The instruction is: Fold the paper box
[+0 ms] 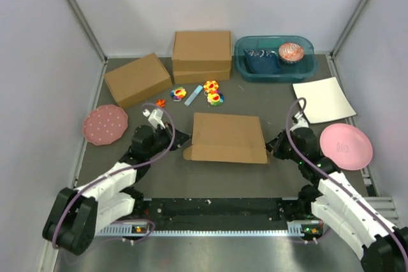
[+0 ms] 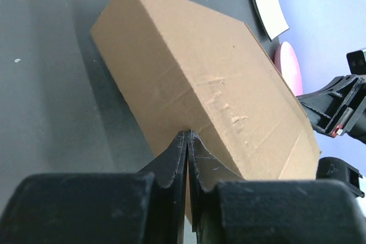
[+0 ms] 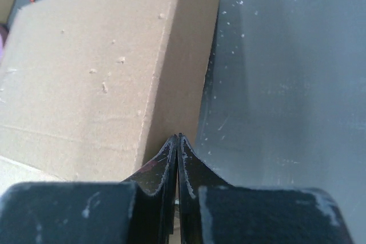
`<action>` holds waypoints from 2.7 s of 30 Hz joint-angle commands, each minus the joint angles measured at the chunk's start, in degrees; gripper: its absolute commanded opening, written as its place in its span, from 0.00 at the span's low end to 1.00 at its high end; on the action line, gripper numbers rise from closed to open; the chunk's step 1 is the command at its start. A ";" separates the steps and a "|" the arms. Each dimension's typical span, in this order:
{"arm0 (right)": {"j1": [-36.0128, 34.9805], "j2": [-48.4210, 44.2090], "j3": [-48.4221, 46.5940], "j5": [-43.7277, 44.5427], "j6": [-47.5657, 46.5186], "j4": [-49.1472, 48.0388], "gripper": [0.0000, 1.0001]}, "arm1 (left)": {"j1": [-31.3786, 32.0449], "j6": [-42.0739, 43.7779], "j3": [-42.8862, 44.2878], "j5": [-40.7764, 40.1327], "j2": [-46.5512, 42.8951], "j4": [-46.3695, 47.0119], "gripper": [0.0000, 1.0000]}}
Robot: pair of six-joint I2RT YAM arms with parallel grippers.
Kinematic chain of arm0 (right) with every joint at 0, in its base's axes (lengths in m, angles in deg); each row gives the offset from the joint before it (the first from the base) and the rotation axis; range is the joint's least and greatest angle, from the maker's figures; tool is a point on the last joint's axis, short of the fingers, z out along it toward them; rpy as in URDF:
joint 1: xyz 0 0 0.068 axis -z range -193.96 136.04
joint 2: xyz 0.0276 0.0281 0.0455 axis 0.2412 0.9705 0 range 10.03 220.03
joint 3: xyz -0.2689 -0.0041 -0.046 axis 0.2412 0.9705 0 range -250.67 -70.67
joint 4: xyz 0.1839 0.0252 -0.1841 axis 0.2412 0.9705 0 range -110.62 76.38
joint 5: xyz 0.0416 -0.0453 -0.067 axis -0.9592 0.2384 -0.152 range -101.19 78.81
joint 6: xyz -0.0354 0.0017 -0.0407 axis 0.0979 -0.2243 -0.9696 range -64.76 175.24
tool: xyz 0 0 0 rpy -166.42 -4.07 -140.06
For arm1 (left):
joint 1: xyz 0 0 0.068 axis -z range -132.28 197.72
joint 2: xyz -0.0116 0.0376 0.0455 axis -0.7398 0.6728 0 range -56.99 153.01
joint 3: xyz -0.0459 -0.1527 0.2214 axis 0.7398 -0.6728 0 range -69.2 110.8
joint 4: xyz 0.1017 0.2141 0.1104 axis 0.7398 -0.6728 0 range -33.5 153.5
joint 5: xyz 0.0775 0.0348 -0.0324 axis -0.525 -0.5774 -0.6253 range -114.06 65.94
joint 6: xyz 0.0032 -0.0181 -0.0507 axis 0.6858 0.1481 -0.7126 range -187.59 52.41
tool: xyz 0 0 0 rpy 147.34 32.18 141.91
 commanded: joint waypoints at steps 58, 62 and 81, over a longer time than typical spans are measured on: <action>-1.84 7.10 -22.36 3.51 -7.54 11.65 0.11 | 1.14 9.34 21.97 -11.60 -2.73 -31.49 0.29; -1.75 6.85 -23.25 5.26 -9.03 12.70 0.11 | 1.05 10.65 23.12 -12.48 -1.85 -33.32 0.30; -1.84 3.32 -41.18 -0.79 -25.64 30.36 0.54 | 0.26 15.67 22.76 -24.78 -19.60 -48.18 0.62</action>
